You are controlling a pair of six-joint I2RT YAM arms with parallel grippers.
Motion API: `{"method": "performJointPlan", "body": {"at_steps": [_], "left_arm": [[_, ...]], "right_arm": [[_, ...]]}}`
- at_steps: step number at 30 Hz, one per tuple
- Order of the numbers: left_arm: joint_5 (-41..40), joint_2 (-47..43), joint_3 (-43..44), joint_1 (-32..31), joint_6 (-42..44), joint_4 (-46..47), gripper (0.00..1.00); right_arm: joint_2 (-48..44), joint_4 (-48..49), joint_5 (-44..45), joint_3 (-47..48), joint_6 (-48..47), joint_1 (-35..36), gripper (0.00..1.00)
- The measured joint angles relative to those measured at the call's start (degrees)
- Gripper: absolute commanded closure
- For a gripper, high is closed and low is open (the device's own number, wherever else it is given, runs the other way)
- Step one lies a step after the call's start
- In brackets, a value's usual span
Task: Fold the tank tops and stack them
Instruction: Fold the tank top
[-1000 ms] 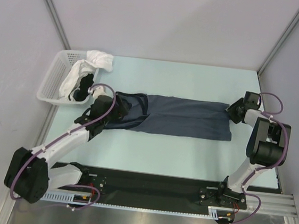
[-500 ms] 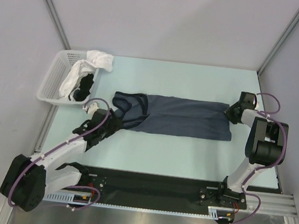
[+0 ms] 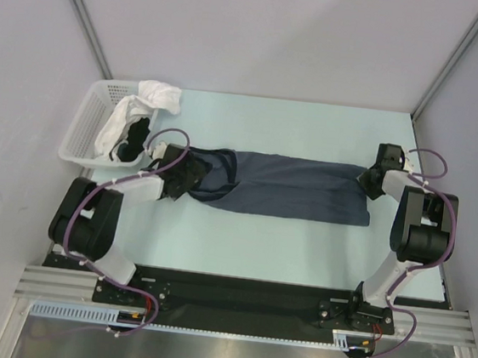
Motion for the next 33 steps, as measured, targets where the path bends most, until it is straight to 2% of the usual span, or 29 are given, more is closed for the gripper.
{"method": "performJointPlan", "body": {"at_steps": [7, 14, 18, 24, 26, 28, 30, 33], "left_arm": [[1.4, 13.3, 15.0, 0.4, -0.9, -1.5, 0.12], [2.8, 28.1, 37.1, 0.4, -0.7, -8.9, 0.16], [4.5, 34.9, 47.7, 0.4, 0.0, -10.4, 0.2], [9.4, 45.2, 61.8, 0.3, 0.2, -9.4, 0.24], [10.6, 49.3, 67.9, 0.0, 0.7, -9.8, 0.25], [11.7, 52.8, 73.6, -0.2, 1.2, -10.2, 0.24], [13.1, 55.6, 78.9, -0.6, 1.8, -10.5, 0.22], [14.8, 55.9, 81.2, -0.9, 3.7, -10.8, 0.17]], "right_arm": [[-2.5, -4.0, 3.0, -2.3, 2.7, 2.7, 0.55], [-9.5, -9.9, 5.6, -9.0, 7.0, 16.5, 0.55], [-15.5, -12.5, 5.1, -14.8, 14.3, 30.5, 0.55], [-19.6, -14.6, -3.3, -18.4, 32.0, 61.7, 0.52], [-19.2, -15.6, -5.9, -17.8, 36.0, 68.7, 0.38], [-19.0, -19.6, -6.7, -16.5, 38.5, 73.7, 0.19], [-19.3, -24.9, -5.3, -16.0, 39.6, 75.8, 0.18], [-21.9, -30.6, -2.2, -16.0, 39.0, 75.6, 0.18]]}}
